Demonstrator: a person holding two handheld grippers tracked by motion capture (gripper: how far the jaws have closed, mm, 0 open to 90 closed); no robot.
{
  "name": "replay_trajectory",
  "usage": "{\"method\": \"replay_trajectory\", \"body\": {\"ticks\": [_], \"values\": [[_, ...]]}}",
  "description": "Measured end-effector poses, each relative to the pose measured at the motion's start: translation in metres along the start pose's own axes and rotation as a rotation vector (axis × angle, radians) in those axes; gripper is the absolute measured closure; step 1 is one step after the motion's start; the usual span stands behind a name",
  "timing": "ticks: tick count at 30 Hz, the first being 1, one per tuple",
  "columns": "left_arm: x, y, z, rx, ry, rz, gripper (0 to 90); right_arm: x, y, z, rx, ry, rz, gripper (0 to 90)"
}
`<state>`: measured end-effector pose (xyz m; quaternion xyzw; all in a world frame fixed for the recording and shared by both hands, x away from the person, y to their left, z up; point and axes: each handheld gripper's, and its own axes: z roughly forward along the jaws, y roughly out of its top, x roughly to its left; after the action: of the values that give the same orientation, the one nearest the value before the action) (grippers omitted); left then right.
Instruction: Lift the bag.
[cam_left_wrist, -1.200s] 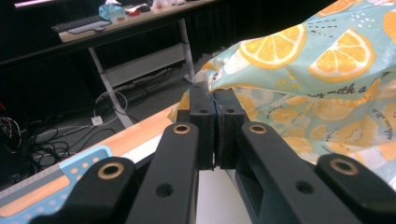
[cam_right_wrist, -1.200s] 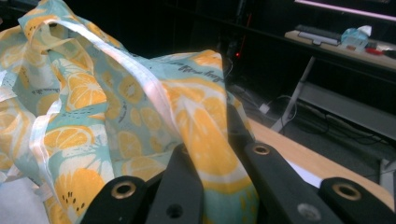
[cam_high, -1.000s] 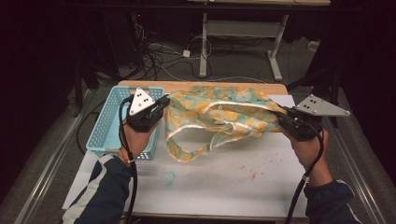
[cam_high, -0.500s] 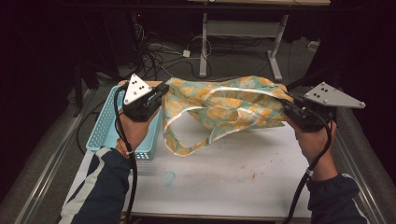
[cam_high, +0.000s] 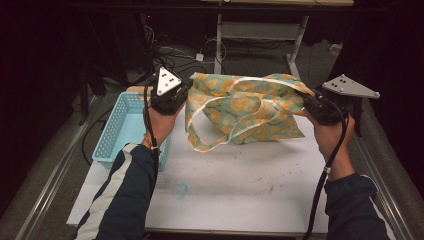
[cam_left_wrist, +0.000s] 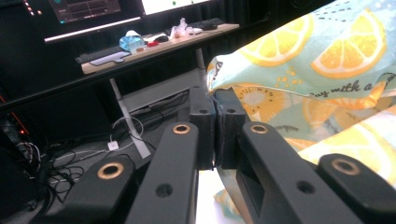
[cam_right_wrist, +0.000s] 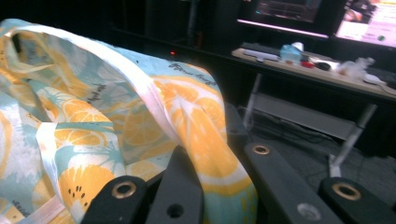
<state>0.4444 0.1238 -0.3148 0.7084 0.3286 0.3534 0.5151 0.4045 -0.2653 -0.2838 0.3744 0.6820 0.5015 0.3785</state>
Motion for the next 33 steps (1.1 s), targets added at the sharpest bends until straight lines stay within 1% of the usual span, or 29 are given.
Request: {"method": "replay_trajectory", "body": {"ticks": [2,3,5,7,9,11,14,16,17,20,21,23,25,26,28,30,31,32,33], "values": [[0.0,-0.001,0.009,0.014,0.006,0.002,85.9,-0.005,-0.003,0.008,0.016,-0.015,0.019,90.0],[0.0,-0.001,0.014,0.027,0.011,0.004,85.8,-0.007,-0.005,0.012,0.023,-0.024,0.02,90.0],[0.001,-0.002,0.022,0.045,0.02,0.005,85.8,-0.01,-0.007,0.02,0.039,-0.046,0.015,90.0],[0.001,-0.003,0.028,0.057,0.023,-0.006,85.7,-0.012,-0.008,0.028,0.05,-0.055,0.012,90.0],[0.002,-0.004,0.034,0.077,0.026,-0.006,85.7,-0.014,-0.01,0.035,0.06,-0.064,0.006,90.0],[0.002,-0.006,0.04,0.089,0.031,-0.009,85.7,-0.016,-0.011,0.042,0.068,-0.072,0.014,90.0],[0.003,-0.006,0.048,0.096,0.052,-0.002,85.7,-0.017,-0.011,0.051,0.077,-0.09,0.01,90.0],[0.005,-0.005,0.051,0.098,0.064,0.003,85.7,-0.018,-0.01,0.056,0.079,-0.103,0.005,90.0],[0.007,-0.003,0.052,0.088,0.076,0.015,85.7,-0.019,-0.009,0.058,0.081,-0.111,0.001,90.0],[0.009,0.003,0.05,0.073,0.097,0.018,85.7,-0.02,-0.006,0.063,0.082,-0.123,-0.001,90.0],[0.01,0.005,0.049,0.066,0.102,0.02,85.7,-0.021,-0.006,0.064,0.082,-0.128,0.005,90.0],[0.01,0.009,0.049,0.078,0.11,0.03,85.6,-0.022,-0.005,0.067,0.081,-0.128,0.008,90.0],[0.01,0.012,0.049,0.079,0.117,0.036,85.5,-0.021,-0.004,0.07,0.079,-0.139,0.007,90.0],[0.011,0.012,0.05,0.083,0.12,0.032,84.5,-0.021,-0.005,0.071,0.073,-0.135,0.01,90.0],[0.01,0.011,0.053,0.098,0.126,0.036,82.5,-0.021,-0.005,0.074,0.078,-0.143,0.008,90.0],[0.011,0.007,0.058,0.113,0.118,0.036,80.9,-0.021,-0.007,0.077,0.086,-0.149,0.003,90.0],[0.011,0.005,0.06,0.12,0.119,0.031,80.9,-0.021,-0.008,0.078,0.091,-0.148,-0.001,90.0],[0.01,0.002,0.061,0.128,0.121,0.018,80.9,-0.021,-0.009,0.079,0.097,-0.149,0.009,89.9],[0.01,0.001,0.062,0.119,0.123,0.021,80.9,-0.022,-0.01,0.08,0.102,-0.151,0.007,89.9]]}}
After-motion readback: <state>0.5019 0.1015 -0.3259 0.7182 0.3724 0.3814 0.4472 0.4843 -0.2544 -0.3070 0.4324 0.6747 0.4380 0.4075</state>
